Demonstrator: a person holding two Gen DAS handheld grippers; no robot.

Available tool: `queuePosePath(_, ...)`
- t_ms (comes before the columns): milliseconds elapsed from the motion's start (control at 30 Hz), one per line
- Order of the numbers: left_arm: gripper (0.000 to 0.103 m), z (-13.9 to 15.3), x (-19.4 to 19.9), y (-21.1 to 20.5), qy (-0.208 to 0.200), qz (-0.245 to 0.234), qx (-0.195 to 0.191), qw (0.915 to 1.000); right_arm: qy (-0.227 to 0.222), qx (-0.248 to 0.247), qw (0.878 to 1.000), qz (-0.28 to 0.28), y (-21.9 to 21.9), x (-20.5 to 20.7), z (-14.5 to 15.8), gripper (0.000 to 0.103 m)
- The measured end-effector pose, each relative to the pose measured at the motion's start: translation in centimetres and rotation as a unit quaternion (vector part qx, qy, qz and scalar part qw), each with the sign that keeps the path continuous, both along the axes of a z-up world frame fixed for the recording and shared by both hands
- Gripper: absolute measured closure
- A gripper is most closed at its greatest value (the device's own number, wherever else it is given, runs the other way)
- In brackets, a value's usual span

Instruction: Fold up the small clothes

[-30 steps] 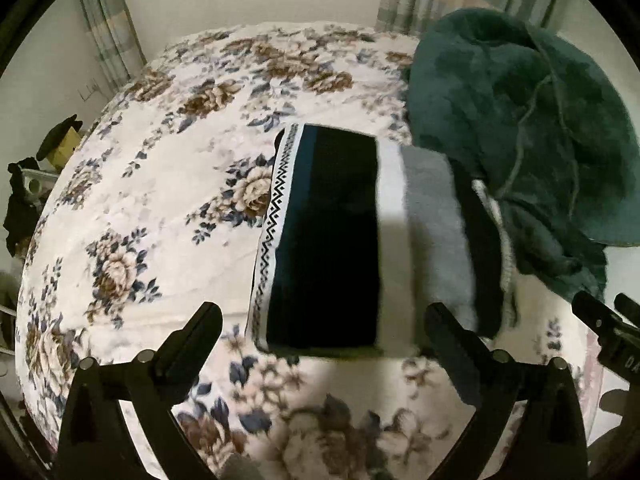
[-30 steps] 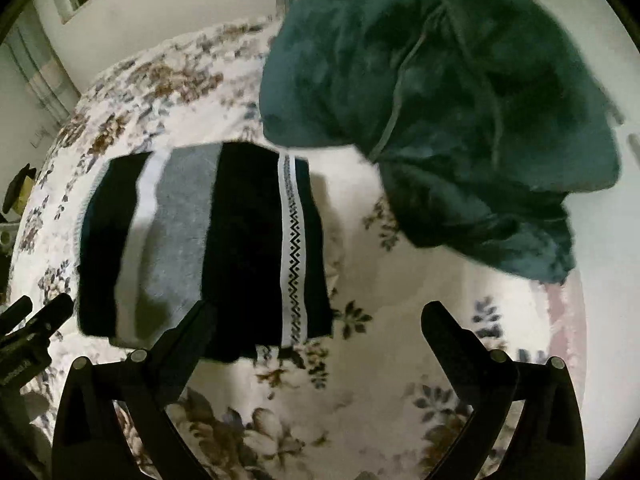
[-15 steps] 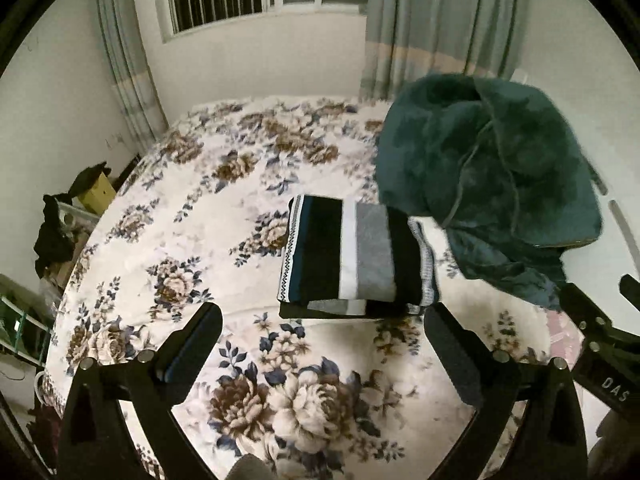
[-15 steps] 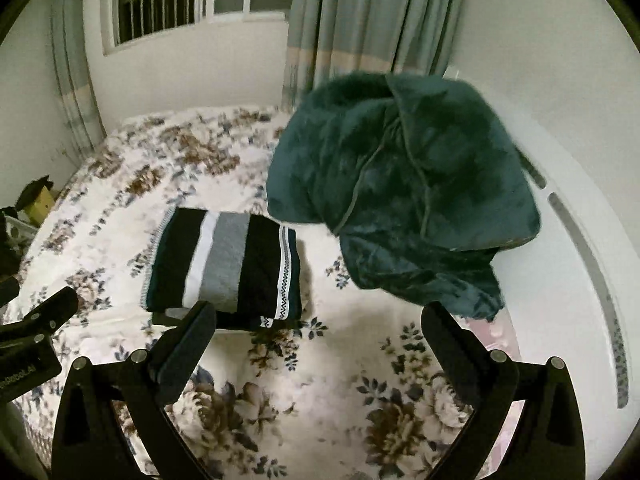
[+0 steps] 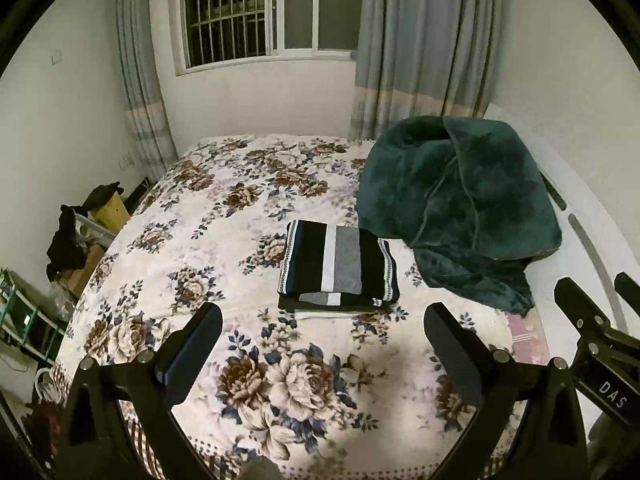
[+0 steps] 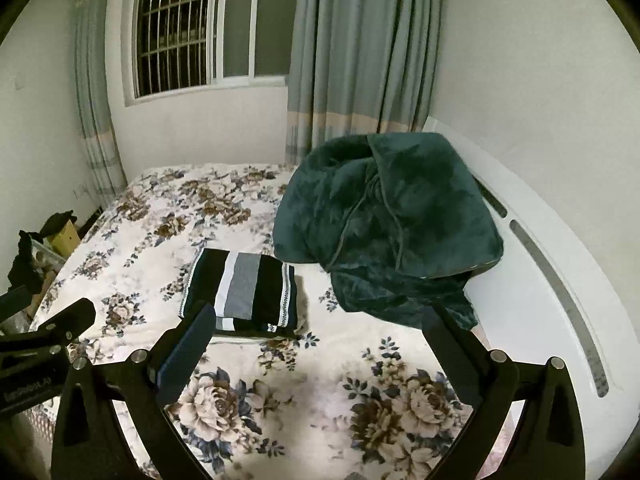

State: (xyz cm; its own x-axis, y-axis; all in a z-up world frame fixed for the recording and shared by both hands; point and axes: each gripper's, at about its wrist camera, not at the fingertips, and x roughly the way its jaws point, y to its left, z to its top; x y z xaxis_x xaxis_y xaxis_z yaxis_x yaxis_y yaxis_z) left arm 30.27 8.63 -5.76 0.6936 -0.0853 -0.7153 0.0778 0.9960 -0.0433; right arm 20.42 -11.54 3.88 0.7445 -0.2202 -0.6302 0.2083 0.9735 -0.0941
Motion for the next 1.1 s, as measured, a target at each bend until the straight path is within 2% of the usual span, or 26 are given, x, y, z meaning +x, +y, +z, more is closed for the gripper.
queuePosePath(300,0.000,1.7,-3.7,-0.2,-0.012,0.000,-0.007,0.9999,-0.025,0.002,1.000,0.016,0.3,-6.1,3.8,0.000)
queuePosePath(833,0.000,2.6,-5.7,-0.3,-0.024,0.012,-0.002,0.9996,-0.026,0.005,0.999,0.021,0.0,-7.6,4.3,0.000)
queuePosePath(1100,0.000,2.9,-6.0,0.1,-0.028,0.014,-0.003,0.9995,-0.030,0.004,0.999,0.031,0.2,-7.8,5.5,0.000)
